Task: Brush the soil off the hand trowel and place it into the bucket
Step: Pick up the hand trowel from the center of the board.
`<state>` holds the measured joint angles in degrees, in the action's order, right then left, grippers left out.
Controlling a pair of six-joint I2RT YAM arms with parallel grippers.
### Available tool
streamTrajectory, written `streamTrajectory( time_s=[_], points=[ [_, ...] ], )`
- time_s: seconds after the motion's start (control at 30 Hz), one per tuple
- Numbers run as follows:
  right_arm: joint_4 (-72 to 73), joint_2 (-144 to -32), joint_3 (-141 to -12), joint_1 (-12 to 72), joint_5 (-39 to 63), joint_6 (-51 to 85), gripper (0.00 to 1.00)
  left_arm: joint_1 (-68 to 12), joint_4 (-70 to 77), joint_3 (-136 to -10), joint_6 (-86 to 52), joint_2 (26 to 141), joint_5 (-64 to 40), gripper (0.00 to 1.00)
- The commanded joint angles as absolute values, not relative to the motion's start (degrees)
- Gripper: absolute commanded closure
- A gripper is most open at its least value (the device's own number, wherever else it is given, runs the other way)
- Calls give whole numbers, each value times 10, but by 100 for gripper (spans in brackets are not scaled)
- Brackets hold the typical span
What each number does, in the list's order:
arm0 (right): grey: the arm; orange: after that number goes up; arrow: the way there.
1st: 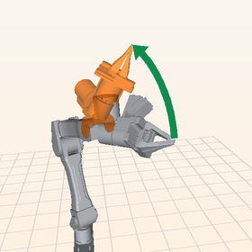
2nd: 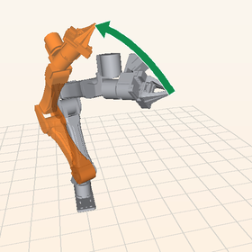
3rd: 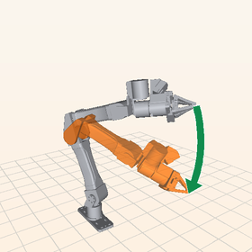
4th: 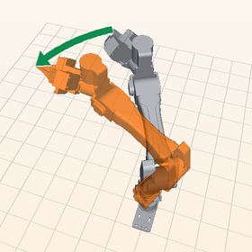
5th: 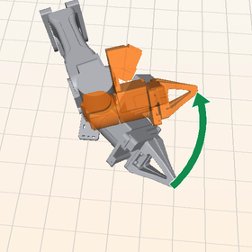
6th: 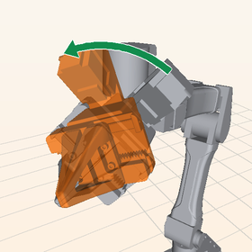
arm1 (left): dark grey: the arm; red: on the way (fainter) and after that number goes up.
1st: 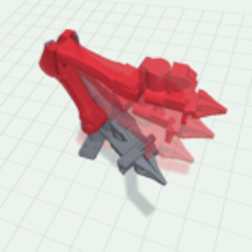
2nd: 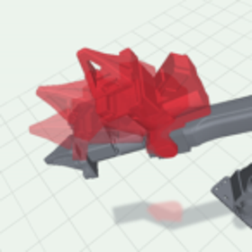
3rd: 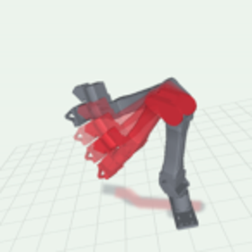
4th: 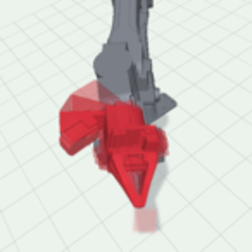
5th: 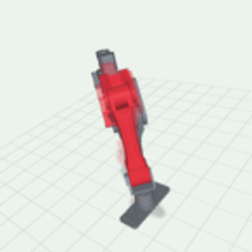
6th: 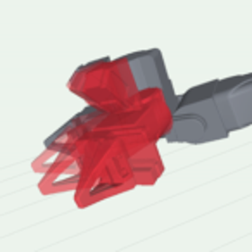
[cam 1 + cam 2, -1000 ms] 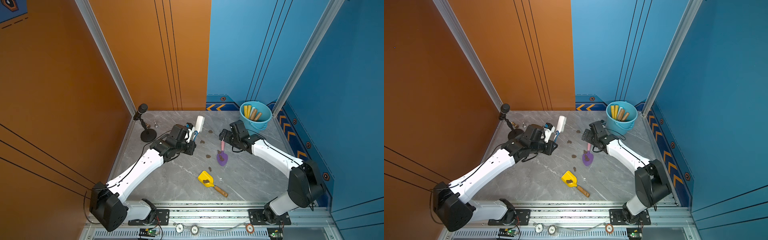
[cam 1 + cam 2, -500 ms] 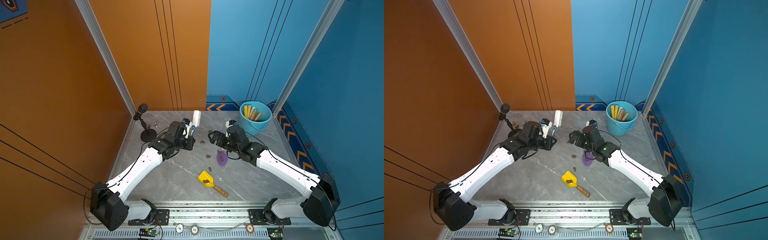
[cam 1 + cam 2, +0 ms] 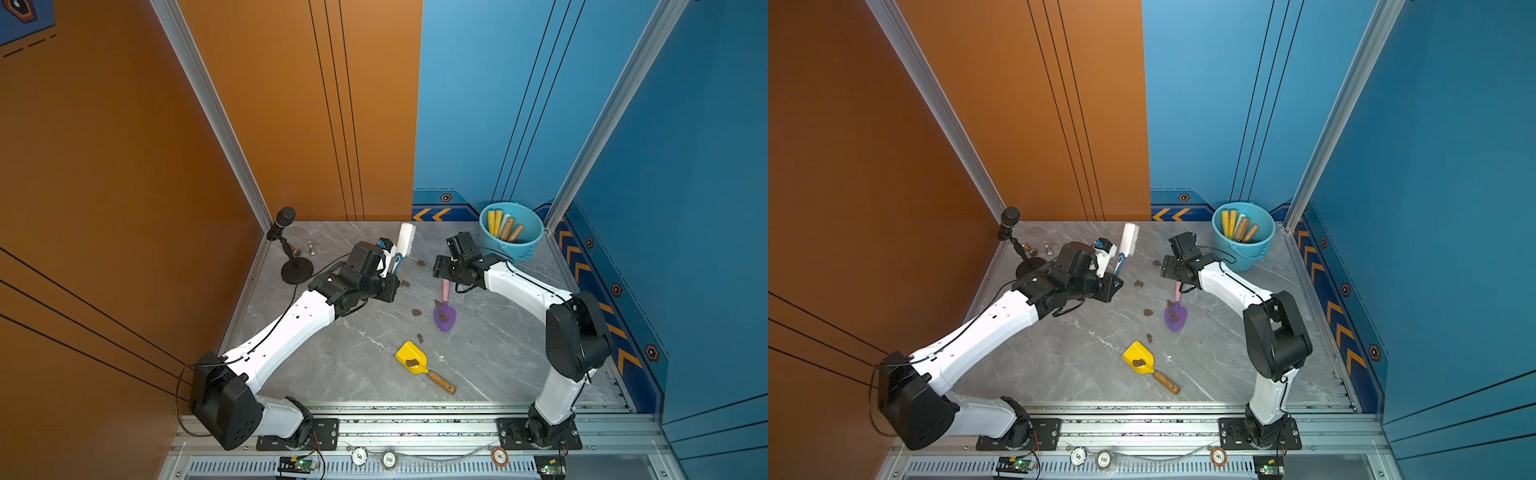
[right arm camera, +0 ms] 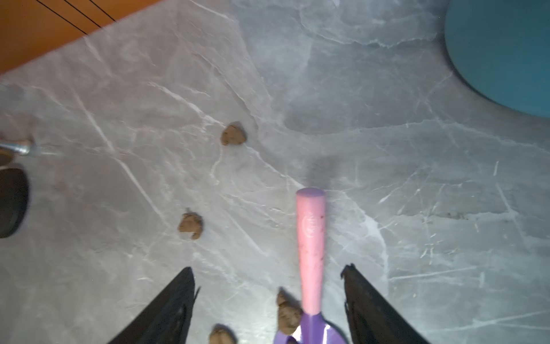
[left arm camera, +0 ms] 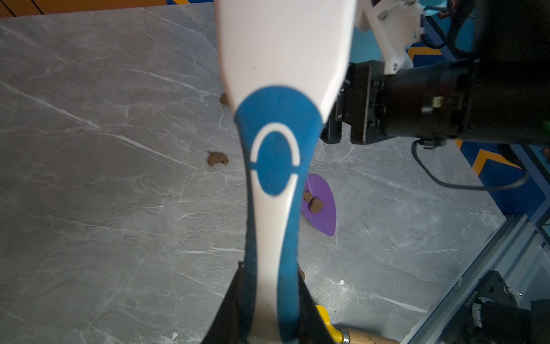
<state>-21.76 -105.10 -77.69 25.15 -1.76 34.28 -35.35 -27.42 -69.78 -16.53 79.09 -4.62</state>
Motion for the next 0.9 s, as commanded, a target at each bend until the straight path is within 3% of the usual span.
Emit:
streamTrajectory(
  time_s=[0.0,0.27,0.87],
  points=[
    [-251,-1078,-800,246,1,307,24,-362,-275,-704,-164,787,-12,100],
    [-270,-1157,-855,246,-15,298,30,-368,-276,-709,-170,791,2,100],
    [-294,-1218,-882,250,-59,310,61,-374,-289,-707,-170,789,13,100]
  ],
)
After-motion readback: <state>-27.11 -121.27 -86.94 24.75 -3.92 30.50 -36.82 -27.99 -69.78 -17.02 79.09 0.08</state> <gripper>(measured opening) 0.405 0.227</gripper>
